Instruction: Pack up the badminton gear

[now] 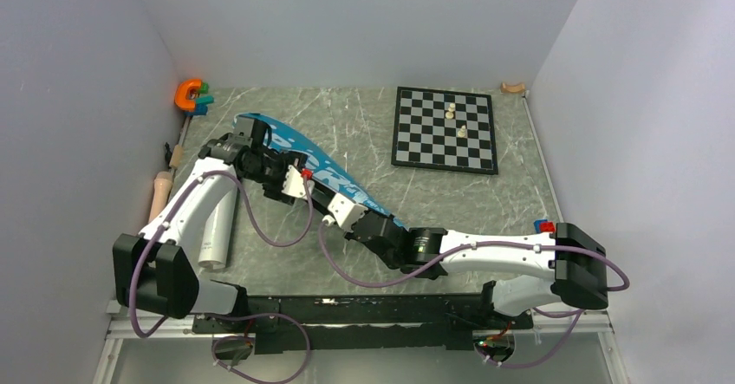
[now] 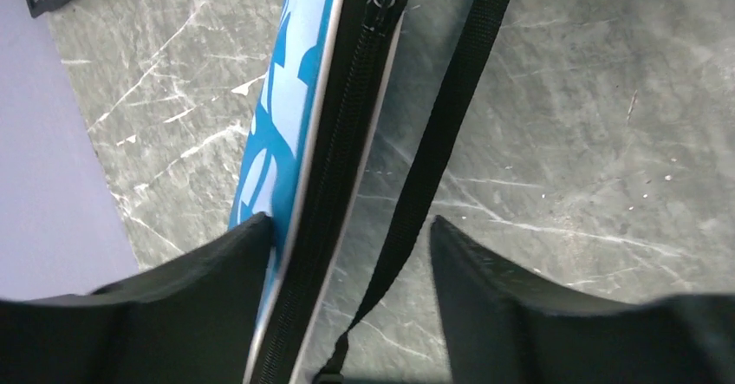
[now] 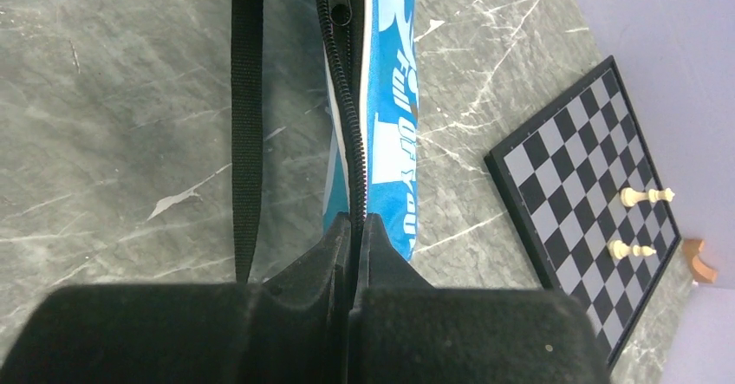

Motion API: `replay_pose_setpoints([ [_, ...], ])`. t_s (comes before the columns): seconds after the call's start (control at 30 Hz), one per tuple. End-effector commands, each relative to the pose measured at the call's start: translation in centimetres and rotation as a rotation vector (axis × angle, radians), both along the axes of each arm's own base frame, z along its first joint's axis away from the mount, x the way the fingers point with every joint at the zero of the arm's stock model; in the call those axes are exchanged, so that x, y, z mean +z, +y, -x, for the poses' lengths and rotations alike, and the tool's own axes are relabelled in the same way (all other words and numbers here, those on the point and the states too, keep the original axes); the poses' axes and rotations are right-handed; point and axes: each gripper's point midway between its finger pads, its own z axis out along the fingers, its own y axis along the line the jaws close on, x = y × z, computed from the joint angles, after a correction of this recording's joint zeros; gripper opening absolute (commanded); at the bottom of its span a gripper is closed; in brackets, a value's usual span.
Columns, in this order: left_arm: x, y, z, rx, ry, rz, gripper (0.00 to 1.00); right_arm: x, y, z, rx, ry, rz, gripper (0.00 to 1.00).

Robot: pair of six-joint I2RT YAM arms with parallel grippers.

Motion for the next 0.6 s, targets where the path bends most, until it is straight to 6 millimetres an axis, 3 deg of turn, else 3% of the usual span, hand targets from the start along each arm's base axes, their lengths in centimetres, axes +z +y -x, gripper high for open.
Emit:
replay_pose_setpoints([
  [0.0,1.0,-0.7,-1.5,-0.029,-0.068,-0.003,0.58,3.1,1.2,0.3,0.004,-0.015,-0.159,0.0],
  [0.07,0.8,-0.7,-1.8,-0.028,-0.077,-0.01,0.4,2.9,1.0,0.4,0.005,-0.006,-0.167,0.0],
  [0.17,0.4,-0.7,-2.0,-0.023,-0.091,-0.026,0.21,2.7,0.8,0.6,0.007,0.005,-0.178,0.0],
  [0.3,0.1,-0.5,-2.5,0.008,-0.093,-0.046,0.17,3.0,0.6,0.6,-0.011,0.008,-0.214,0.0],
  [0.4,0.0,-0.5,-2.3,0.027,-0.069,-0.062,0.08,3.2,0.4,0.6,-0.024,0.01,-0.249,0.0],
  [0.47,0.0,-0.6,-2.1,0.042,-0.049,-0.06,0.09,3.2,0.4,0.7,-0.021,0.022,-0.263,0.0],
  [0.57,-1.0,-0.5,-1.5,0.039,-0.03,-0.089,0.37,3.1,0.5,0.9,-0.019,0.034,-0.271,0.0],
])
